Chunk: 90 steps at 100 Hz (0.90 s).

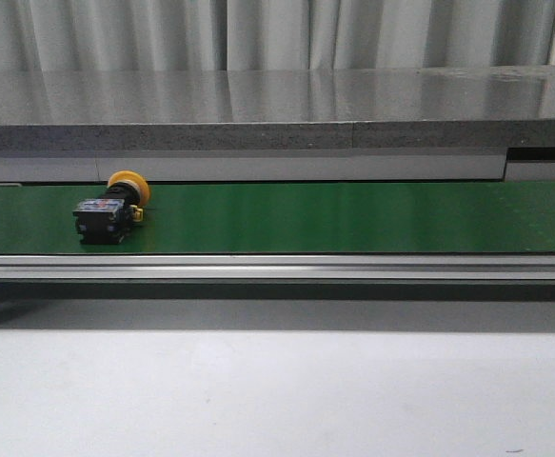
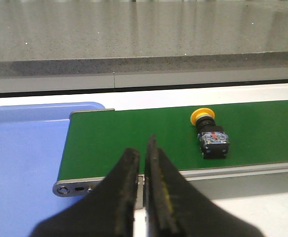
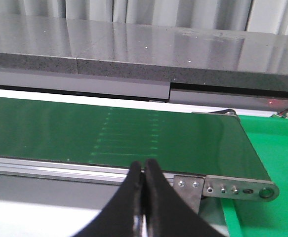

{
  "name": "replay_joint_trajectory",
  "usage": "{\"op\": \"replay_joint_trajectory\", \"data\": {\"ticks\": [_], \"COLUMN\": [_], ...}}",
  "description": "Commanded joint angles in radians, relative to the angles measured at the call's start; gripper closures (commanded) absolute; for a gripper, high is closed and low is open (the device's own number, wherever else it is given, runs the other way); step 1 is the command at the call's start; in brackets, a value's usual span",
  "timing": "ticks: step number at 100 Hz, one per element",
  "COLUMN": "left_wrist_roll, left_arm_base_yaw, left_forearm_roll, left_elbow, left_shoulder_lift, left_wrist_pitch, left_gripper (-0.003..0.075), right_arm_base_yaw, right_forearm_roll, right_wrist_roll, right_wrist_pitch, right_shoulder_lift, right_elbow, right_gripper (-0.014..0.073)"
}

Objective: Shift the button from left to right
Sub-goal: 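Let the belt carry the button toward the right gripper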

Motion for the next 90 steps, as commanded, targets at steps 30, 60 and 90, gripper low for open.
{"op": "replay_joint_trajectory", "data": {"ticks": [30, 60, 90], "left_wrist_roll": [-0.004, -0.004, -0.004], "left_arm_base_yaw": [-0.007, -0.007, -0.007], "left_forearm_roll": [-0.009, -0.009, -0.009], "left_elbow": [-0.029, -0.029, -0.029], "left_shoulder_lift": [0.006, 0.006, 0.006], "left_wrist_pitch": [-0.086, -0.086, -0.086], "left_gripper": [0.0715, 0.0715, 0.0715], "right_arm_base_yaw": [0.002, 0.002, 0.002], "right_forearm_roll": [-0.002, 0.011, 0.036], "right_wrist_roll": [-0.001, -0.001, -0.001], "right_wrist_pitch": [-0.082, -0.159, 0.118], "right_shoulder_lift": [-0.018, -0.018, 0.025], "right_elbow": [0.001, -0.031, -0.264], "right_gripper": [0.0662, 0.0662, 0.0662]}}
